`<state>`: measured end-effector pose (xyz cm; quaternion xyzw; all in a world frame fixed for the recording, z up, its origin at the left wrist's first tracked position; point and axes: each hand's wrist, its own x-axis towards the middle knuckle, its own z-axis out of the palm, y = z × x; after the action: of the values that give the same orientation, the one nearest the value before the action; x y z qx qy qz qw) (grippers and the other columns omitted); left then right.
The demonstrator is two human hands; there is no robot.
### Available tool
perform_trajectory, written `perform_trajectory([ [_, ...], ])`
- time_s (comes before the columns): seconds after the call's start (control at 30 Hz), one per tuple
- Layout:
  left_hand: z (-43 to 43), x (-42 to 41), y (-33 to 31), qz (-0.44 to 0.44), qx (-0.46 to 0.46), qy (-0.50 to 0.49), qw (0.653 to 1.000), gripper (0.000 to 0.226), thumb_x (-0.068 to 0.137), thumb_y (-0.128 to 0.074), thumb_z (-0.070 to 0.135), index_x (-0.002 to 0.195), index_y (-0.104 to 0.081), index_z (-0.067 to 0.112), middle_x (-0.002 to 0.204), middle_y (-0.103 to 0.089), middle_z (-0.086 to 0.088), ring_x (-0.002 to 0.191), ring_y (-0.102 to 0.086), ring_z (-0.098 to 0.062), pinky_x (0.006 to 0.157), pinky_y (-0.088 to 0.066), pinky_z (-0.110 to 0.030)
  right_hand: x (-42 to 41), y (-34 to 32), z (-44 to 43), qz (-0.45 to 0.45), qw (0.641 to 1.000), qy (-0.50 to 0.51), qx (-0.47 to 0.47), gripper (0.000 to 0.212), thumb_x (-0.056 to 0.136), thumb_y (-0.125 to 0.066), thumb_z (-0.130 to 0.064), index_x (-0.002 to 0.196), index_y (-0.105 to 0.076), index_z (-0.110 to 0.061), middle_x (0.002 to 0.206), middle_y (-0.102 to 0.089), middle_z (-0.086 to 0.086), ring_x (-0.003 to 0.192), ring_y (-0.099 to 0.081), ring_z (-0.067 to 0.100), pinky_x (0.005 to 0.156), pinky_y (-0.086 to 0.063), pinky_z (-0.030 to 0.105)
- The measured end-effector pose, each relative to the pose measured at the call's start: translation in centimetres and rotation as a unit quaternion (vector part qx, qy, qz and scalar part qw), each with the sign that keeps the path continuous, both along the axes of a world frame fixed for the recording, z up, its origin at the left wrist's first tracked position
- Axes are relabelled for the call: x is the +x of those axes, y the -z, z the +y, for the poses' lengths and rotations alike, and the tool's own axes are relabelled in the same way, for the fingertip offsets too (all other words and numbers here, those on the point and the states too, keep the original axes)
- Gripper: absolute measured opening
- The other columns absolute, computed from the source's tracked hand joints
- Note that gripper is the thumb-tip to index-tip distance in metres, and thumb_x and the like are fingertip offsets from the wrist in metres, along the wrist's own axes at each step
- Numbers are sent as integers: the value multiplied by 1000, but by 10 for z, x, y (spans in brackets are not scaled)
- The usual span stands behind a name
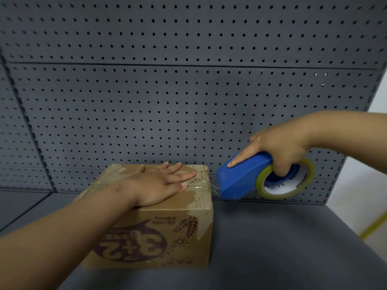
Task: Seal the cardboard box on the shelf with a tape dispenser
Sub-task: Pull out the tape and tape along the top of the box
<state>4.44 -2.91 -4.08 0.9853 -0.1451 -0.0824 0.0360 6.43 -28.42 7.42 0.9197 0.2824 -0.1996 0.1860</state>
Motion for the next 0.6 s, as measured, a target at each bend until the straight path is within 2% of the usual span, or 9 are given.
perform_trajectory([
  [0.1,2,1,0,-5,-2,2,1000,44,92,-14,59,135,-8,64,159,6,17,147,9,-10,116,8,-55,8,18,12,-42,998,-21,-48,83,78,-58,-9,132,-28,-64,107,-51,-1,77,-50,17,54,-38,23],
  [0.13,3,1,0,-5,-4,3,1000,44,92,-14,59,136,-8,64,159,6,17,147,9,-9,116,8,-55,10,25,12,-79,991,-38,-99,80,79,-58,-10,133,-29,-61,108,-50,-4,81,-51,17,53,-38,24],
  [0.2,2,0,0,-3,-1,6,1000,44,92,-14,59,136,-8,64,159,7,18,147,10,-9,116,8,-56,10,38,1,-150,965,-80,-199,71,80,-62,-17,135,-36,-54,114,-51,-6,97,-54,20,59,-44,29],
  [0.23,2,1,1,-3,-1,8,1000,45,92,-14,60,136,-8,64,158,7,18,147,10,-9,116,9,-56,12,45,-11,-168,959,-76,-215,71,79,-64,-21,135,-35,-55,116,-53,-5,100,-54,21,67,-48,31],
  [0.27,2,3,1,-2,-5,8,1000,45,92,-14,60,136,-8,64,158,7,18,147,10,-10,116,9,-56,15,46,-22,-161,966,-47,-198,74,77,-65,-25,134,-31,-59,113,-53,-4,97,-55,20,71,-49,31],
  [0.33,1,3,-1,5,-9,9,1000,45,92,-13,59,137,-7,63,159,7,17,147,9,-10,116,10,-55,11,43,-35,-104,988,33,-107,81,76,-64,-29,132,-20,-68,104,-45,-5,85,-52,14,68,-45,26],
  [0.4,-2,2,-2,-16,10,28,999,46,94,-13,56,138,-2,61,158,8,18,147,10,-8,117,13,-50,16,41,-40,-115,992,44,10,82,77,-64,-29,132,-17,-68,96,-38,-8,78,-46,10,63,-41,24],
  [0.5,-7,-2,-9,-87,52,120,988,48,99,-16,40,142,1,54,156,10,22,144,12,0,118,17,-40,22,40,-29,-158,976,41,144,82,78,-64,-30,133,-15,-67,90,-34,-9,75,-45,9,62,-41,24],
  [0.6,-22,2,-15,-90,19,225,970,58,97,-31,15,146,-17,42,158,-5,20,145,5,3,119,9,-27,26,43,-21,-198,940,59,271,83,77,-65,-31,135,-15,-64,89,-35,-9,79,-49,12,62,-41,25],
])
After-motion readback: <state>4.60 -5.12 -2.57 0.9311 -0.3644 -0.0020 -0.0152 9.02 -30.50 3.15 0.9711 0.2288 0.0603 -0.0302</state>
